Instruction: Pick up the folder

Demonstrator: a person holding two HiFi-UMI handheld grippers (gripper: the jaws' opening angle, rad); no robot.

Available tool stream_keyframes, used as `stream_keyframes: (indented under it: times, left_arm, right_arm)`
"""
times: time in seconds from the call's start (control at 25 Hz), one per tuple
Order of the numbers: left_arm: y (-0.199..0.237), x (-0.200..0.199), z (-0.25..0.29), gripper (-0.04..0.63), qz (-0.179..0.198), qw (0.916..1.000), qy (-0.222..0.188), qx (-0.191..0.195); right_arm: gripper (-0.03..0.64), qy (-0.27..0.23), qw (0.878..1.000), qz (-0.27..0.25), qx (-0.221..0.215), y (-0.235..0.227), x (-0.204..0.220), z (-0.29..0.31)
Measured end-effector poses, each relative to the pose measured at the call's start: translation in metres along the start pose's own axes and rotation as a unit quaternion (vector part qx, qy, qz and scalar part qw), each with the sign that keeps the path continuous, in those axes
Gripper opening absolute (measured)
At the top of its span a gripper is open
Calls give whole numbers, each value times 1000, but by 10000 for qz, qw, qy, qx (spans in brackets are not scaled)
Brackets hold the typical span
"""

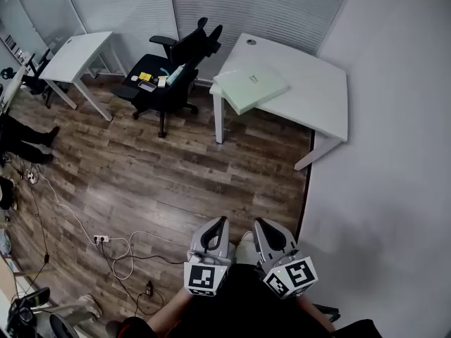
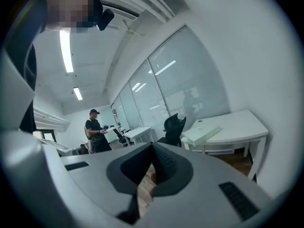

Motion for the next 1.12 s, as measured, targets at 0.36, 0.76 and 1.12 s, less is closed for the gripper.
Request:
stream_keyframes:
  times: [0.36,0.76,1.12]
  left_arm:
    - [-27,1,-5,5,-11,9996,-18,287]
    - [-17,-11,-7,5,-86,9995,-248,185]
    - [2,-2,-2,5,90,9991,-359,209]
  right_arm:
    - [-2,-186,9995,-191,186,-5,-1,-28]
    - [-2,-510,9986,-151,70,5,-10,-19]
    - [-2,-499,9985,-39,205,8,-3,-9]
Point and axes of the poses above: the fingertips, and each gripper's own axes: z forward along the fingers, y to its left, x out of its underside, the point moved 5 cm from there along -z, backward along the fingers, and after that the axes turned 12 degrees about -y, right-handed, at the moved point
